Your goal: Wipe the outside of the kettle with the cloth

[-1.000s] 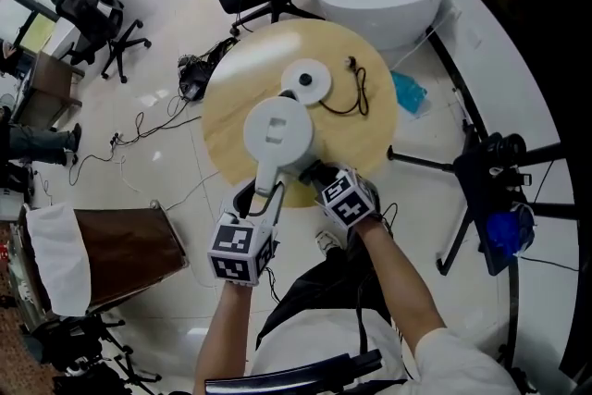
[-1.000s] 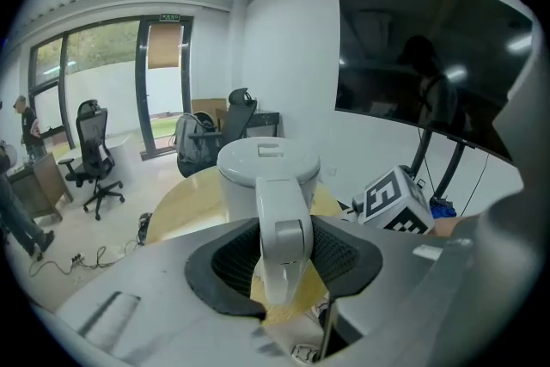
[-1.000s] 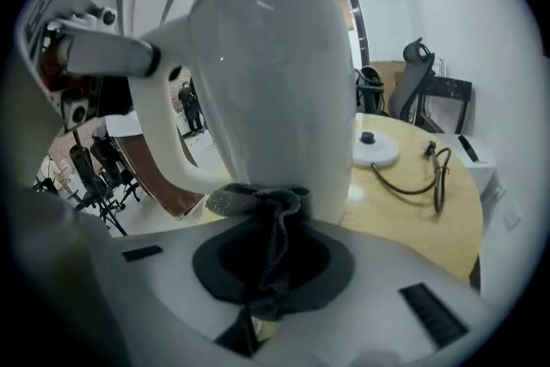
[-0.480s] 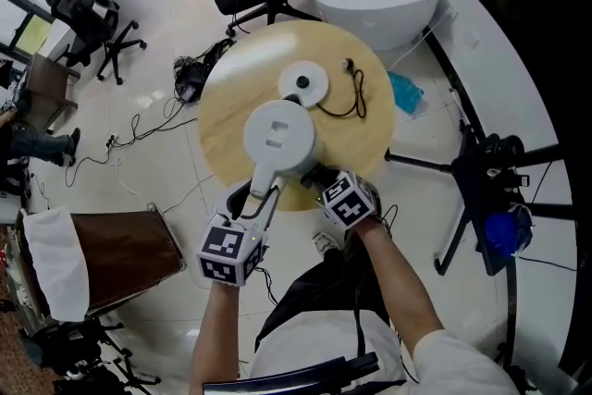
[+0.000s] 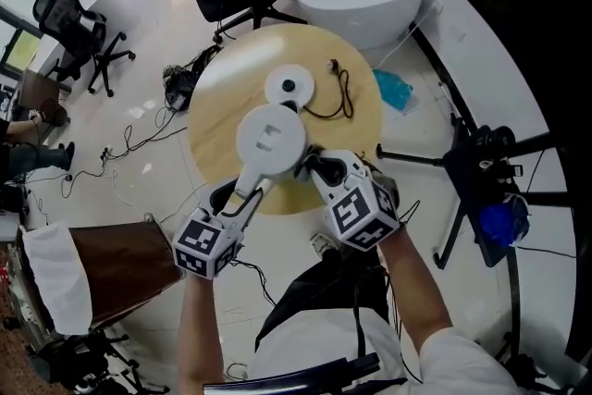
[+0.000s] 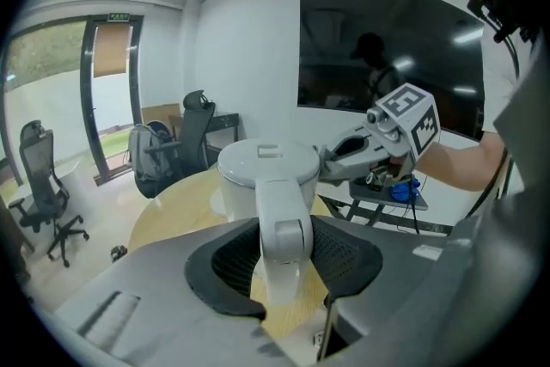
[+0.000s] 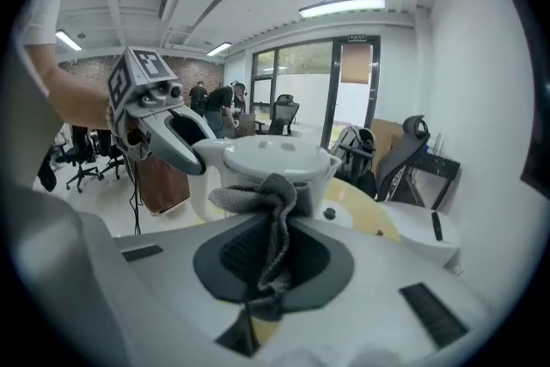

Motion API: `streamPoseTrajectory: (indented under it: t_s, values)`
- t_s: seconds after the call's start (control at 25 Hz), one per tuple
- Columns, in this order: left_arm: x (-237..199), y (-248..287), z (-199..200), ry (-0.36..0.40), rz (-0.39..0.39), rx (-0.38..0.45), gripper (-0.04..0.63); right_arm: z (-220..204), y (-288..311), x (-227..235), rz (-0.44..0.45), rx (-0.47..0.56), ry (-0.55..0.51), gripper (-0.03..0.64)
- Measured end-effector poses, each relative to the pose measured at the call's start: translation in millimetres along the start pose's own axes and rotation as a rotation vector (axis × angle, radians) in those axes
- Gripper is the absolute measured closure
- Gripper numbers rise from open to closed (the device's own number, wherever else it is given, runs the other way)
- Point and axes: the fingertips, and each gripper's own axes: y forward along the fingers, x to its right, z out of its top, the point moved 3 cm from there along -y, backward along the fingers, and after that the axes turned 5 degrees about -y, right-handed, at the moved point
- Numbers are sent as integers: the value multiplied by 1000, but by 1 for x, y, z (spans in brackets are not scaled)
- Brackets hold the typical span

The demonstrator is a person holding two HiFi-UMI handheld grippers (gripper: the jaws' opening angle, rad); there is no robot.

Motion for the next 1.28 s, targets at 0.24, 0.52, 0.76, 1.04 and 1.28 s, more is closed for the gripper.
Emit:
streamPoseTrajectory:
  t_s: [0.24,0.52,0.76,1.04,1.28]
  values:
    - [-10,1,-1,62,-77,-4,425,-2,2,3,-2,-14,-50,586]
    - [-17,0,-5,87,-131,-18,425,-66,48,-25,95,-167,-15,586]
    - [-18,1,2,132,-175,-21,423,-120,87,-45,169,-287,15,586]
    - [-24,1,1,163,-196,-61,425,-143,99,-42,163,-348,26,586]
    - [-24,0,1,136,-156,-40,428,-75,49,0,22,-160,66,586]
